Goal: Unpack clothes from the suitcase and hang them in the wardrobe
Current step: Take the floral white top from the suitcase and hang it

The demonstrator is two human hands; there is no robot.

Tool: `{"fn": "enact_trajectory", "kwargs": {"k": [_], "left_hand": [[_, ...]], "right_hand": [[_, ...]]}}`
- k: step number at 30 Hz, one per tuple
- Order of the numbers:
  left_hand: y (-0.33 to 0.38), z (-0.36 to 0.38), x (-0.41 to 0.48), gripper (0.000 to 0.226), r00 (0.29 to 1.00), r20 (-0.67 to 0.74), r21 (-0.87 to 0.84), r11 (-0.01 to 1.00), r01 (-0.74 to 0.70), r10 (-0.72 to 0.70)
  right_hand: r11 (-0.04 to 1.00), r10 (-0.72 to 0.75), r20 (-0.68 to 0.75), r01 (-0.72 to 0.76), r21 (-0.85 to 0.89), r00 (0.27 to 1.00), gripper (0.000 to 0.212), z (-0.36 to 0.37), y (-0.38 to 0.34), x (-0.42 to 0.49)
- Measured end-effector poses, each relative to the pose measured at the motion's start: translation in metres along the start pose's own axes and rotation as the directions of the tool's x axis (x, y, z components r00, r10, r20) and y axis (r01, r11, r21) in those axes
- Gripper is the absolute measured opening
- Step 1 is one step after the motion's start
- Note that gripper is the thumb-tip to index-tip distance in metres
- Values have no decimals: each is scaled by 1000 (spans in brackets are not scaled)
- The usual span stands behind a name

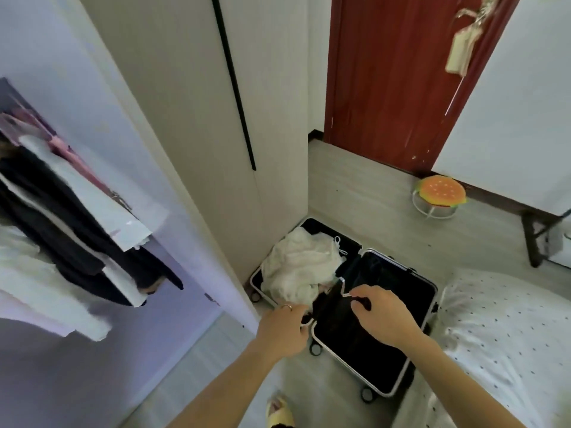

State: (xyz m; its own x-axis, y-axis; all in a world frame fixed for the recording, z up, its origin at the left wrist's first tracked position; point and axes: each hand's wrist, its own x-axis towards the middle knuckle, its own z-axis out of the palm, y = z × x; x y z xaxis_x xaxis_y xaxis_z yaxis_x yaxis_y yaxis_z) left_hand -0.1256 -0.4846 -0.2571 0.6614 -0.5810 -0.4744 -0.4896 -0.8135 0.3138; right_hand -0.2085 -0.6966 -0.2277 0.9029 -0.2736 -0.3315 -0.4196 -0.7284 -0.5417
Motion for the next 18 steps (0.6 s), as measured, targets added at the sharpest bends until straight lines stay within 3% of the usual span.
{"fn": "enact_trajectory", "kwargs": {"k": [12, 18], "left_hand": [[7, 6, 170, 41, 976, 218, 64, 998, 17, -31], [-5, 6, 265, 33, 964, 246, 89, 992, 85, -105]], "right_hand": [[981, 192, 71, -192, 0, 979, 40, -11, 61, 136], [972, 233, 89, -234, 3, 968, 41, -6, 91, 227]]}}
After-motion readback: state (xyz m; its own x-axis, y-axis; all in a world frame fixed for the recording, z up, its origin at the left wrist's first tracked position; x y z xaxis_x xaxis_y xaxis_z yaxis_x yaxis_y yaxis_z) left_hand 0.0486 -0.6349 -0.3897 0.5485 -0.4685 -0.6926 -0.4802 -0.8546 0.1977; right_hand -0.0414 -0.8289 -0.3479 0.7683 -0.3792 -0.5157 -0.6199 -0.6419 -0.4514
